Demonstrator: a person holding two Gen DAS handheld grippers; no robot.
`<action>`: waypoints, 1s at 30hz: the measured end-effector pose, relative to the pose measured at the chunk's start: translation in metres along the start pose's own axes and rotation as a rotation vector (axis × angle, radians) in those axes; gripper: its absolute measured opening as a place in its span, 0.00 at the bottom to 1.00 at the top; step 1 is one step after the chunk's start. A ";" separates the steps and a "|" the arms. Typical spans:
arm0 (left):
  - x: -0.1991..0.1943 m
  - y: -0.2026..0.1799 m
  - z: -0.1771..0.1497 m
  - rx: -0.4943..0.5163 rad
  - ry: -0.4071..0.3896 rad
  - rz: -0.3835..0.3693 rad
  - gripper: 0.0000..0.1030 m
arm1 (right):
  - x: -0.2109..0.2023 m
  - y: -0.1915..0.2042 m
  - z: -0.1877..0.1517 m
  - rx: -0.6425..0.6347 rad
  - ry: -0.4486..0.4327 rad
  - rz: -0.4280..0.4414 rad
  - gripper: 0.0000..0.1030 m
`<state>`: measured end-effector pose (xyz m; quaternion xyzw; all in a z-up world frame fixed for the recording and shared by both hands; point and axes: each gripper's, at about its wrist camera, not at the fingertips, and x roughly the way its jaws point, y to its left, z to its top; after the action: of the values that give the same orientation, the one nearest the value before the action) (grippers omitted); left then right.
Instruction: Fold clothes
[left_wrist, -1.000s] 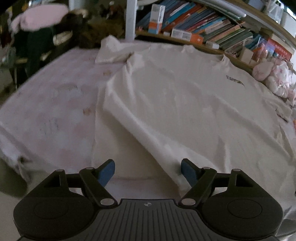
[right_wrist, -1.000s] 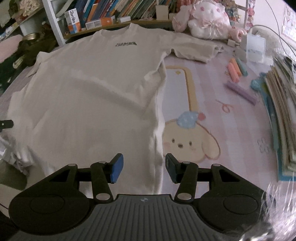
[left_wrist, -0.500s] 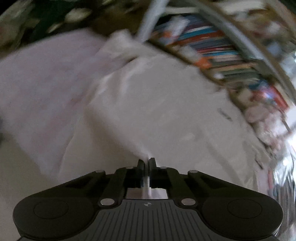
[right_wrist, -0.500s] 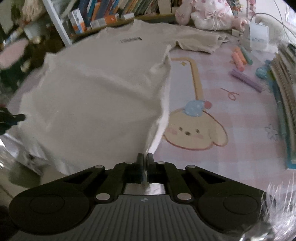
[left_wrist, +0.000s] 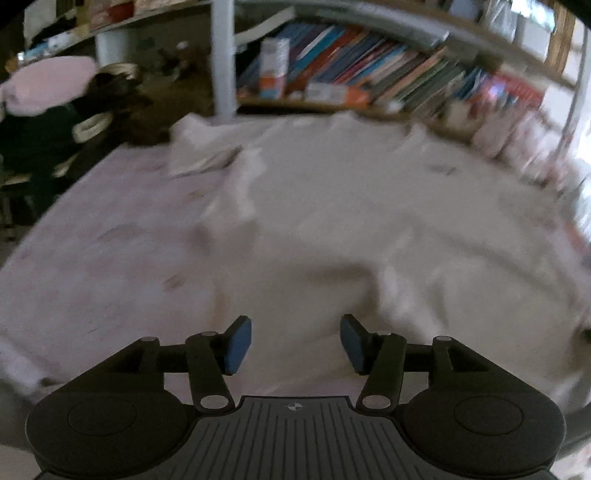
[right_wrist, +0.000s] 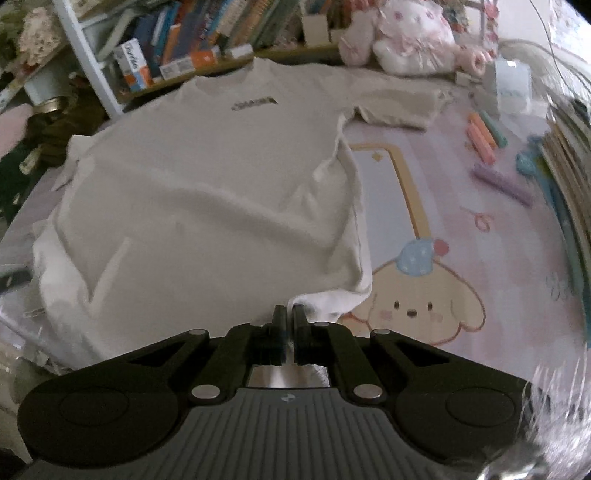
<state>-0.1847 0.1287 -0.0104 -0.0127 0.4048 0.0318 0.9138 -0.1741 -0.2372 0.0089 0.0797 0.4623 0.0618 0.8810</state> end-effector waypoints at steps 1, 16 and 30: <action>0.004 0.003 -0.002 0.003 0.015 0.024 0.52 | 0.000 0.000 -0.001 0.000 0.003 -0.007 0.05; 0.026 0.010 0.001 -0.084 0.049 0.025 0.26 | -0.006 -0.002 -0.025 -0.040 0.036 -0.088 0.24; -0.073 0.079 -0.013 -0.303 -0.034 0.099 0.03 | -0.007 -0.007 -0.030 -0.143 0.026 -0.024 0.07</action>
<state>-0.2483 0.2033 0.0354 -0.1298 0.3799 0.1377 0.9055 -0.2027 -0.2430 -0.0035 0.0101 0.4689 0.0853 0.8791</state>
